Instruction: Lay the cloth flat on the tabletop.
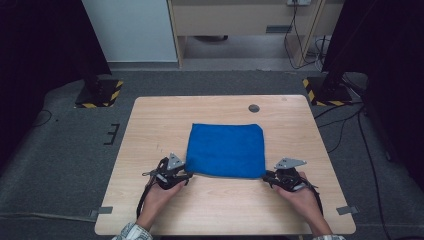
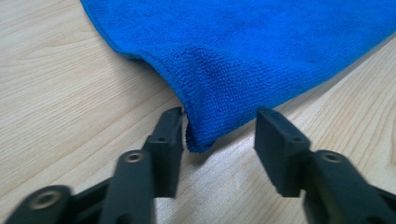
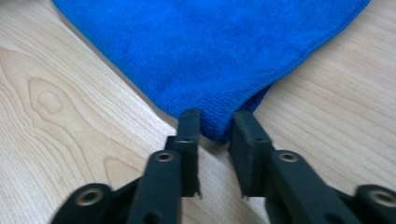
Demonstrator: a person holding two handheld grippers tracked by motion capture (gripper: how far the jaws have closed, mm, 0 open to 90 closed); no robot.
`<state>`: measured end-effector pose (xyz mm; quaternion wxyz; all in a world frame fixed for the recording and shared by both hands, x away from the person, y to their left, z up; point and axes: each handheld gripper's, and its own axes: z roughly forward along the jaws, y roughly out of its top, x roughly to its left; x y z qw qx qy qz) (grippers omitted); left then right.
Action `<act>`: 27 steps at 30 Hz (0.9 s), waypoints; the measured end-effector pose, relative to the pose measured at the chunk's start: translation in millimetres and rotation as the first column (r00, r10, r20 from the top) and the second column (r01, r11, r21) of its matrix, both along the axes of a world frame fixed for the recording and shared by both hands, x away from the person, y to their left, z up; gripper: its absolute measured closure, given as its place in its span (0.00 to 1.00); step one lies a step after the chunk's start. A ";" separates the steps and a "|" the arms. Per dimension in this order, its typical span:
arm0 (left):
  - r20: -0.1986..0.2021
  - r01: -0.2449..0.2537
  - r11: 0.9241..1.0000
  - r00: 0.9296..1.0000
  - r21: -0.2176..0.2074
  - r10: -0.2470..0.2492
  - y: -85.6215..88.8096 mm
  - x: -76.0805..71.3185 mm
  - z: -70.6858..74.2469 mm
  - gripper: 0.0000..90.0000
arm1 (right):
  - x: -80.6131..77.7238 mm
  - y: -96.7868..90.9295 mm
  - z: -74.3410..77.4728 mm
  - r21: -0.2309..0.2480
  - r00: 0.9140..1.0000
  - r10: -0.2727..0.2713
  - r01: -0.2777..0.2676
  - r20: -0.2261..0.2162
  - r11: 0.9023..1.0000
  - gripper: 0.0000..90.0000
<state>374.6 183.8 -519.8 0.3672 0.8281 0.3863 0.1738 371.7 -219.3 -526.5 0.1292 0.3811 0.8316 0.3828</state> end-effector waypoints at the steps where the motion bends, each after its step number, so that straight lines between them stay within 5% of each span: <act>1: -0.003 0.004 1.000 1.000 0.007 -0.004 -0.4 0.5 -0.2 0.63 | -0.1 0.3 0.4 0.007 1.000 -0.003 0.003 0.000 1.000 0.85; 7: 0.015 -0.005 1.000 1.000 0.019 0.005 -1.6 2.7 0.0 0.79 | 0.1 -0.9 2.7 0.022 1.000 0.004 -0.005 0.019 1.000 0.96; 16: 0.006 -0.003 1.000 1.000 0.018 0.003 0.4 3.2 0.9 0.93 | -0.8 -3.6 8.1 0.054 0.999 -0.001 0.000 0.032 0.999 0.98; 24: 0.015 0.019 0.999 1.000 -0.028 -0.019 0.4 -10.0 12.1 0.96 | -15.2 -11.1 23.7 0.071 0.999 -0.001 -0.003 0.051 0.997 0.98; 27: 0.045 0.028 0.997 0.999 -0.076 -0.024 -1.7 -10.2 23.7 0.96 | -14.4 -16.4 31.2 0.092 0.998 -0.015 0.008 0.068 0.996 0.98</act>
